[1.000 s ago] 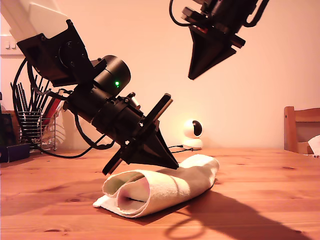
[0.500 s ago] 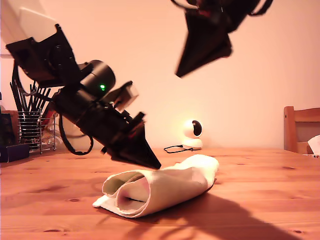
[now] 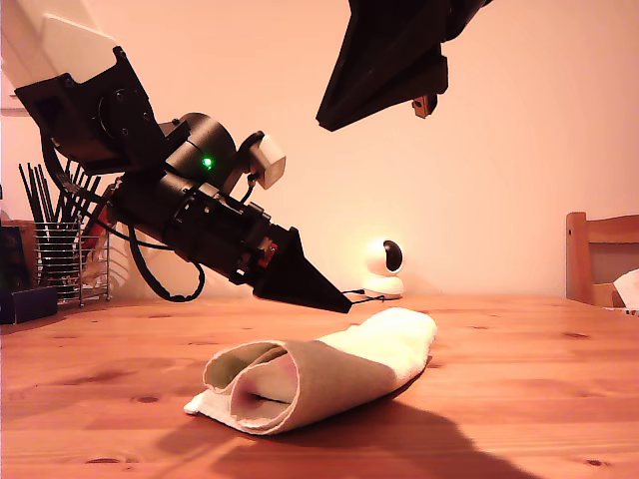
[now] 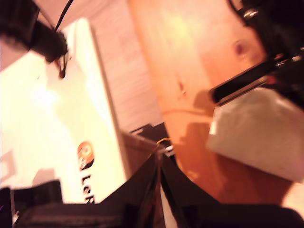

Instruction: Fold the tea towel in front of you. After folding it, place it to the left side.

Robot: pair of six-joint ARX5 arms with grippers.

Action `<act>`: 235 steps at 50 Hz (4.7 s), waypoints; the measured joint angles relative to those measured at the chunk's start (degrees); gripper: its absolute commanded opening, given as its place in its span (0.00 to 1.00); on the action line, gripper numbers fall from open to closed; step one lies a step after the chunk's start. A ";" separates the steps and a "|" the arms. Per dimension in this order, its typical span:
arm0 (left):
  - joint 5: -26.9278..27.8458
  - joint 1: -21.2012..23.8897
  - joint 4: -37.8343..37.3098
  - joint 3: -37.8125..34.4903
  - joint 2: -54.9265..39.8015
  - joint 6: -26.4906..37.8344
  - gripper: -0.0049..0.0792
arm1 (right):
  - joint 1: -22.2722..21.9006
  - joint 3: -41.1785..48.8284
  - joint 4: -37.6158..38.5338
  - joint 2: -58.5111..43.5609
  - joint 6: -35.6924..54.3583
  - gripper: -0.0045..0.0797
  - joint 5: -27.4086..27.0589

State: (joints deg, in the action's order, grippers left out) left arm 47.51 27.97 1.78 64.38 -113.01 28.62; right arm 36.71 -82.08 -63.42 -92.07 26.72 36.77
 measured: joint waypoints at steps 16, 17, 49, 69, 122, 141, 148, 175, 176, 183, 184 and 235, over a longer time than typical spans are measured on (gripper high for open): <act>-1.46 -0.37 -2.10 1.05 -4.02 5.51 0.03 | 4.83 0.00 -3.17 0.00 0.17 0.05 1.25; -1.70 -0.37 -2.49 1.36 -4.74 5.53 0.03 | 5.11 0.00 -3.19 0.00 0.15 0.05 1.29; -18.62 0.28 -15.50 5.60 -3.82 -18.01 0.03 | 6.51 0.00 -2.80 0.00 -0.15 0.05 -11.82; -14.43 0.17 -25.77 6.03 -2.86 -28.74 0.03 | 6.51 2.12 8.50 0.00 -1.49 0.05 -23.98; -6.97 0.07 -26.64 4.74 -3.87 -38.69 0.03 | 14.34 41.81 43.87 13.09 4.92 0.38 -29.07; -6.43 1.07 -29.59 4.92 -3.85 -38.69 0.03 | 18.14 41.81 40.65 13.09 17.35 0.64 -31.61; -5.68 1.27 -31.23 4.92 -3.85 -37.97 0.03 | 18.14 41.81 41.05 13.09 22.05 0.80 -36.13; -0.79 1.51 -32.72 4.37 -4.15 -37.64 0.03 | 19.52 41.81 49.59 4.59 28.70 0.80 -37.55; -0.76 1.55 -32.79 4.37 -4.15 -37.64 0.03 | 19.71 41.81 49.96 4.48 28.70 0.80 -37.68; -0.66 1.77 -33.03 4.35 -4.15 -37.88 0.03 | 21.14 41.81 52.83 4.33 30.36 0.80 -40.46; -0.66 1.79 -33.00 4.35 -4.15 -37.92 0.03 | 21.27 41.81 53.11 4.33 30.38 0.80 -40.85; -0.50 2.01 -36.59 4.42 -4.15 -35.54 0.03 | 28.26 41.81 56.35 4.33 30.29 0.44 -45.27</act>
State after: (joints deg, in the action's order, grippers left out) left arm 47.00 29.98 -34.81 68.79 -117.16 -6.92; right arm 64.97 -40.27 -7.07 -87.74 57.01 -8.49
